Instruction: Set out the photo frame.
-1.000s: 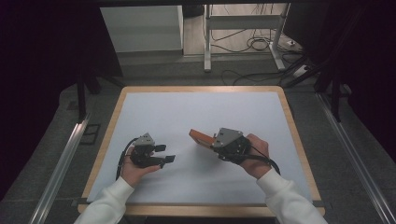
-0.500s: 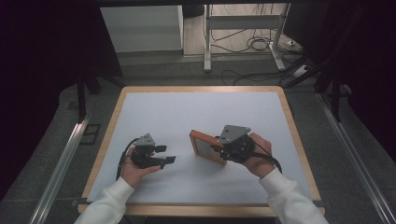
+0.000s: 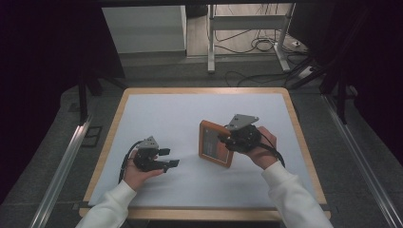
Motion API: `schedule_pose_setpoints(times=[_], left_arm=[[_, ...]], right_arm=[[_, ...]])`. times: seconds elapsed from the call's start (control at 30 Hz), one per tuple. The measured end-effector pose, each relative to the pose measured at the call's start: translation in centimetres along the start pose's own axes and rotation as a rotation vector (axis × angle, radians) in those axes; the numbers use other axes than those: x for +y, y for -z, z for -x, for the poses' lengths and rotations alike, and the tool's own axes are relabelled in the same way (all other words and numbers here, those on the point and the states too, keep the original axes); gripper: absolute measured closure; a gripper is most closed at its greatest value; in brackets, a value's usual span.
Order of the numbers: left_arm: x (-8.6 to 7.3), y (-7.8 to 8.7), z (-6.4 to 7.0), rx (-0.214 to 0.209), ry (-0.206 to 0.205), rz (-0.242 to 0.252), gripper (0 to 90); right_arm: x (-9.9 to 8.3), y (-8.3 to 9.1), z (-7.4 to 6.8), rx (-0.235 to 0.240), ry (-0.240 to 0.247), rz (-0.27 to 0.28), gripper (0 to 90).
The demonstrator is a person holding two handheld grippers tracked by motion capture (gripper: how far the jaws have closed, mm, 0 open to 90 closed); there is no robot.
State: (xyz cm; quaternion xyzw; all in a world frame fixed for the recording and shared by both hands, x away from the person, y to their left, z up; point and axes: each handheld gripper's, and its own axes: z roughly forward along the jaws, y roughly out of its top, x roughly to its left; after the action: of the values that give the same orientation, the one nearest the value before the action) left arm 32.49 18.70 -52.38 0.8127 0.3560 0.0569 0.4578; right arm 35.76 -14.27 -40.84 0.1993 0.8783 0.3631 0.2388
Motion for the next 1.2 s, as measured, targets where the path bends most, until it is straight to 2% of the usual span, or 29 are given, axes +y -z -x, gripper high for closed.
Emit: schedule_pose_setpoints(times=[0.2, 0.33, 0.87, 1.03, 1.2], left_arm=[[0.0, 0.0, 0.0, -0.002, -0.002, -0.006, 31.0], [0.0, 0.0, 0.0, -0.002, -0.001, 0.001, 31.0], [0.0, -0.1, 0.0, -0.002, -0.005, -0.006, 30.8], [0.0, 0.0, 0.0, 0.000, 0.000, -0.002, 30.8], [0.0, -0.1, 0.1, 0.000, -0.005, -0.006, 30.8]], right_arm=[[-0.5, -1.4, 2.1, 0.003, -0.088, 0.002, 46.8], [-1.0, -1.8, 2.7, -0.003, -0.126, 0.011, 44.8], [-1.4, -2.4, 3.0, -0.033, -0.165, 0.018, 33.9], [-1.6, -1.8, 3.1, -0.077, -0.200, 0.050, 25.6], [-2.3, -0.7, 2.8, -0.090, -0.232, 0.075, 22.6]])
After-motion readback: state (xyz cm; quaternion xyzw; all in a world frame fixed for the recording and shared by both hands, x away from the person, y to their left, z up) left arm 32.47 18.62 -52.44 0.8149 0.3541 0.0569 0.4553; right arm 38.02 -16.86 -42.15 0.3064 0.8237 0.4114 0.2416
